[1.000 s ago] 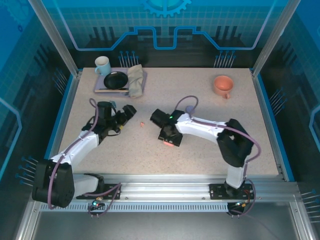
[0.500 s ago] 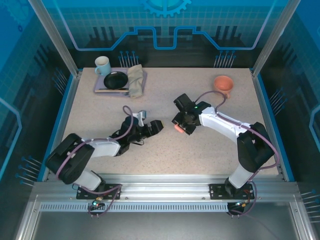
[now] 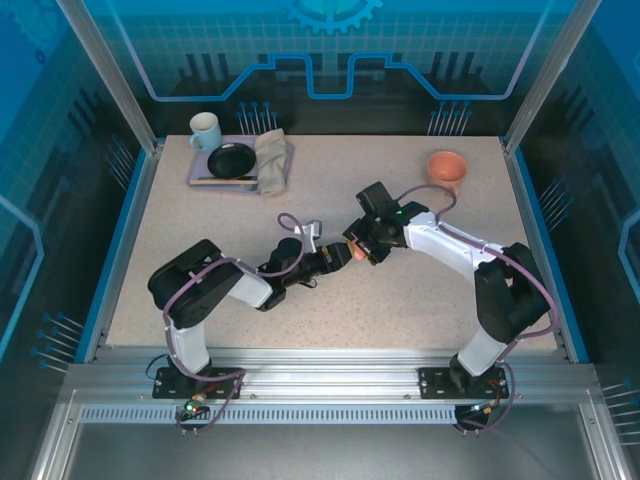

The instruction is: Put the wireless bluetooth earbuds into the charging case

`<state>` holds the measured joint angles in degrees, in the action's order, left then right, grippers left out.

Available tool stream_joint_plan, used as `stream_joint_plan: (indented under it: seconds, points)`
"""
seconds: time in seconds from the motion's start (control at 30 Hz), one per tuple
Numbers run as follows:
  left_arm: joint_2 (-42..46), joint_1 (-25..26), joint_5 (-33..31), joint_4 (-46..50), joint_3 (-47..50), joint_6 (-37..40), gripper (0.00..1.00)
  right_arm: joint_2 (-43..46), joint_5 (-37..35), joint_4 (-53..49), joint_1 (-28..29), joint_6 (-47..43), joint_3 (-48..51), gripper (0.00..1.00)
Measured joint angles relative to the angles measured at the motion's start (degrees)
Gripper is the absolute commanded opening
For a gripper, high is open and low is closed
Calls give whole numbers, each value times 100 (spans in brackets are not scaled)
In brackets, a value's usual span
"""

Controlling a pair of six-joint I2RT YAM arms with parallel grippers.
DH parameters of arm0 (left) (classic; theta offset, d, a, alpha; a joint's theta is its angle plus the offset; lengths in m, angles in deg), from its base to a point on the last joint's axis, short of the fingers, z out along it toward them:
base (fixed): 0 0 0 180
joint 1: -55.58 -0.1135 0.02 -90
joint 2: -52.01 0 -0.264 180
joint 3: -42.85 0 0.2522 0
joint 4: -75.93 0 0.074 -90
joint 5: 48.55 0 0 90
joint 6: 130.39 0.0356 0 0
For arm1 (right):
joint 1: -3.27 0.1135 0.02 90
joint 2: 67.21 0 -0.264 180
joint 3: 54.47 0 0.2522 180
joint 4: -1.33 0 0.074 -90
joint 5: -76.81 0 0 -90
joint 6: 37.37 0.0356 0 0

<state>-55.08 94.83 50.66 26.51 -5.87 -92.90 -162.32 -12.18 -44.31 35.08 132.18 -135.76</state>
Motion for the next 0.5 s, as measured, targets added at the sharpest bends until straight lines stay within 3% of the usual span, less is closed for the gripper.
stream_joint_plan:
  seconds: [0.17, 0.5]
  points:
    - [-243, 46, -57, -203, -186, -103, 56, -33, 96, 107, -28, 48, 7, 45]
    - [-450, 98, -83, -317, -402, -181, 38, -42, 138, 339, -111, 129, 122, 44]
